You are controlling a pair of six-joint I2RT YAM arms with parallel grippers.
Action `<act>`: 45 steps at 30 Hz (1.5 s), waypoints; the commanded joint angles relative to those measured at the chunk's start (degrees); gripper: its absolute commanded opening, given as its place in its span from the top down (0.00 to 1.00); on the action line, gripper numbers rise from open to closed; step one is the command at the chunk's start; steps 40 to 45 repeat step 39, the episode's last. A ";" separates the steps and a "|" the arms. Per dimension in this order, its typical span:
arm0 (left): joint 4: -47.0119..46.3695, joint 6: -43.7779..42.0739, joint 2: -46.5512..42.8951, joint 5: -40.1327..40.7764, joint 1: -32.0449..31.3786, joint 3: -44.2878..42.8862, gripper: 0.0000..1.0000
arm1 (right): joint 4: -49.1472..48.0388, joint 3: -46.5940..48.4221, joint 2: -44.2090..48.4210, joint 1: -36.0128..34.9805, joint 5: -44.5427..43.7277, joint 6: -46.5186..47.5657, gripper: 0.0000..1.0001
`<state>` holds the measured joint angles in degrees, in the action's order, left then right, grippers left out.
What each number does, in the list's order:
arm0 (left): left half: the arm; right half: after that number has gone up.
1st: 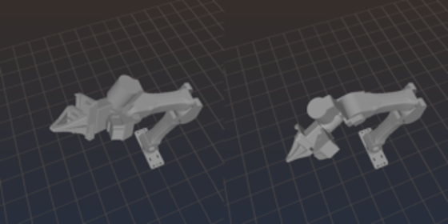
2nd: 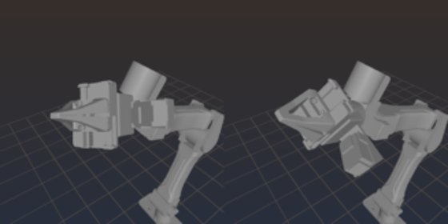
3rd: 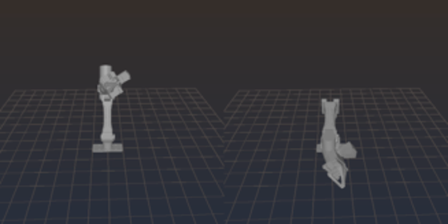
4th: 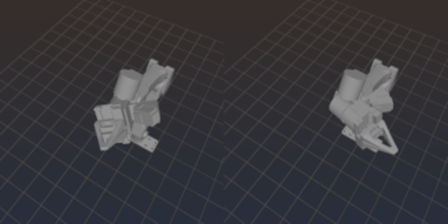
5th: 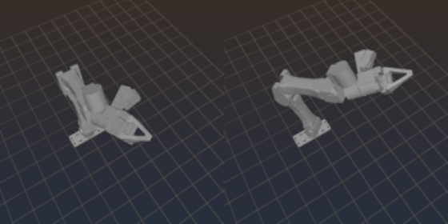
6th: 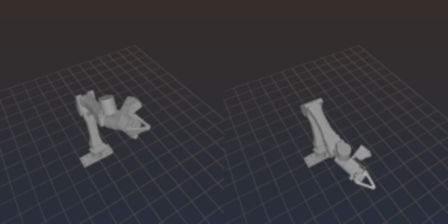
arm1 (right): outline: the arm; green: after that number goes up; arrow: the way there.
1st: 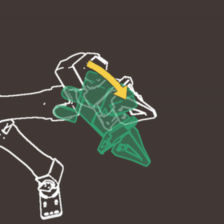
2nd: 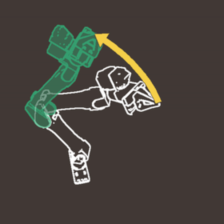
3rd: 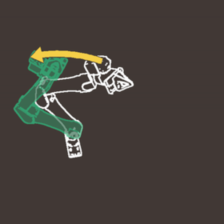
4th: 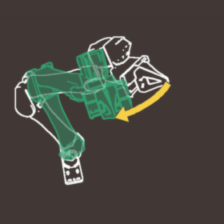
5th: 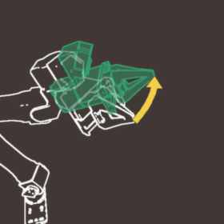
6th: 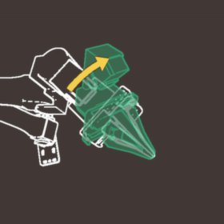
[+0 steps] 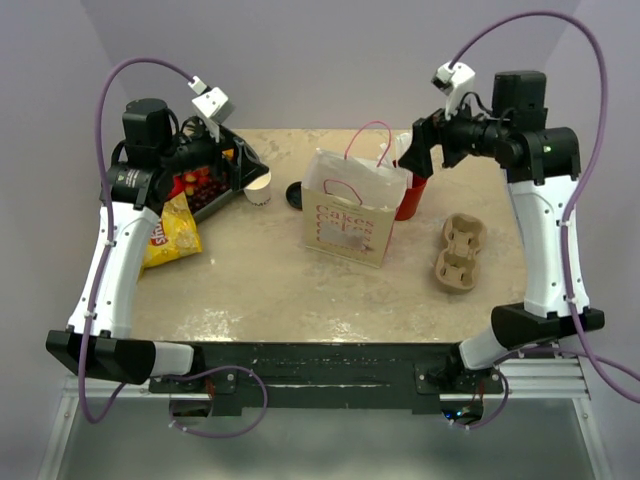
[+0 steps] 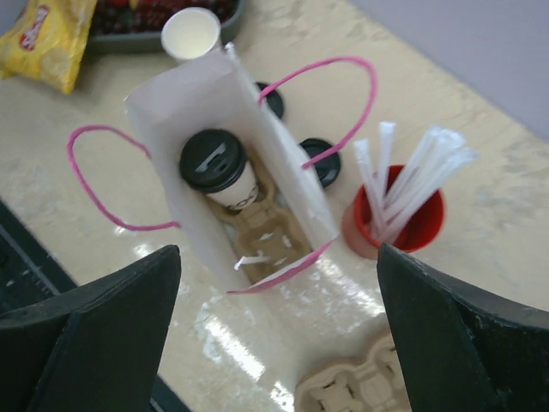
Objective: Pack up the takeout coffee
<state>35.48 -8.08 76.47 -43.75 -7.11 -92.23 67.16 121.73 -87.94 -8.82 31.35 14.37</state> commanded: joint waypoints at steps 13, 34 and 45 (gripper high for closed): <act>-3.93 4.98 -3.51 7.61 3.07 5.38 0.01 | -14.15 -19.86 13.85 0.38 -39.68 -17.36 0.01; -2.26 6.06 8.35 25.89 5.79 -14.82 0.01 | -15.55 -0.38 6.03 2.75 -55.35 -11.39 0.01; -6.38 4.91 6.86 35.21 6.85 -15.62 0.01 | -27.77 -6.66 13.56 2.76 -55.01 -7.87 0.01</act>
